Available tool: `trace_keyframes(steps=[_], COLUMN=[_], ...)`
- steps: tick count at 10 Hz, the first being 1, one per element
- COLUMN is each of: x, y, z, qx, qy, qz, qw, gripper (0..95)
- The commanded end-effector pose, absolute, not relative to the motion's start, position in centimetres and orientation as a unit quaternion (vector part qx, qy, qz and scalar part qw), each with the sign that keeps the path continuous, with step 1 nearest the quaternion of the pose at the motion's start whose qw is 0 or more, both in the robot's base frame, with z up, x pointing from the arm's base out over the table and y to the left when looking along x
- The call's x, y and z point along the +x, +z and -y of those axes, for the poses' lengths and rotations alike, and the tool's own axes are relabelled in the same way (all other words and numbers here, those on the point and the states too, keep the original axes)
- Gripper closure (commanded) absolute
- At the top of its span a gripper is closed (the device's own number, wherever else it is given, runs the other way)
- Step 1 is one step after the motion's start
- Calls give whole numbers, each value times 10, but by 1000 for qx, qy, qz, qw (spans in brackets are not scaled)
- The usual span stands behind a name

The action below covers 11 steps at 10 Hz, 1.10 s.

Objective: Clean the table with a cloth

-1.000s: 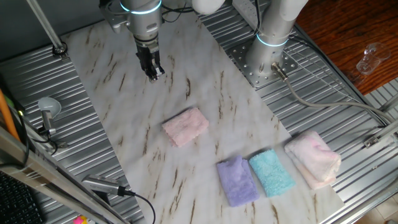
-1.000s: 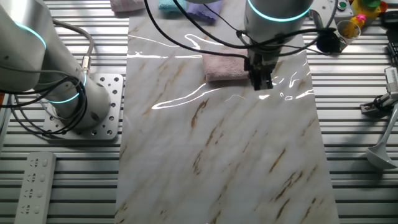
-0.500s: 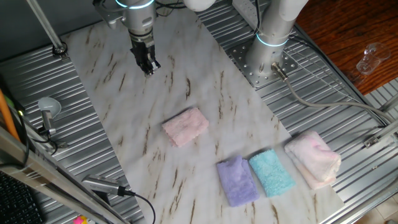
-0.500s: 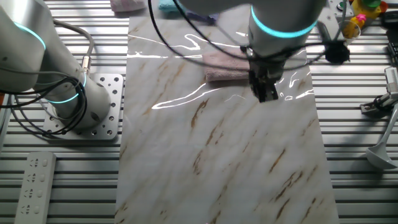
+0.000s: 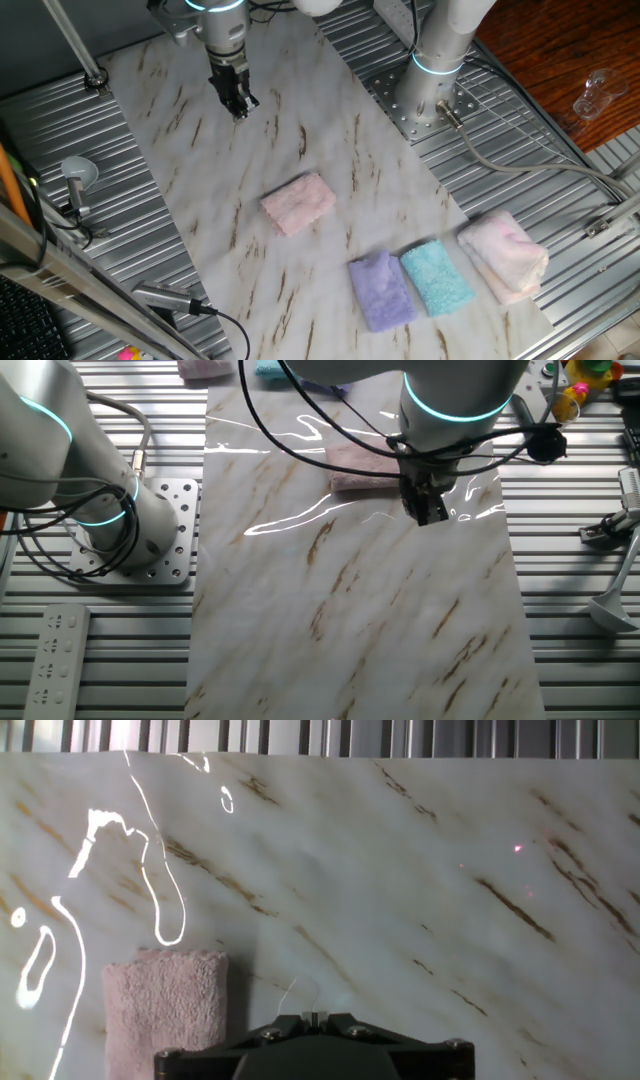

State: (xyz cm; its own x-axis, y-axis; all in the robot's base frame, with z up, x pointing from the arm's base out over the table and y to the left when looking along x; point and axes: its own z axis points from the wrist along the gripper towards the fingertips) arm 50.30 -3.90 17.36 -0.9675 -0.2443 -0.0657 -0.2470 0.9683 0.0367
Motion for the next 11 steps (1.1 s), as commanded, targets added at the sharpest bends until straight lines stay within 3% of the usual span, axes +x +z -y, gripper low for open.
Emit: trace_keyframes(steps=[1,5,11], x=[504,507,484], y=[173,167,111], z=[39,24,-42], qx=[-158,-173,-135], qy=[9,-1,1], qz=[-987,-985,-991], qw=[26,18,26], gripper=[950,950,950])
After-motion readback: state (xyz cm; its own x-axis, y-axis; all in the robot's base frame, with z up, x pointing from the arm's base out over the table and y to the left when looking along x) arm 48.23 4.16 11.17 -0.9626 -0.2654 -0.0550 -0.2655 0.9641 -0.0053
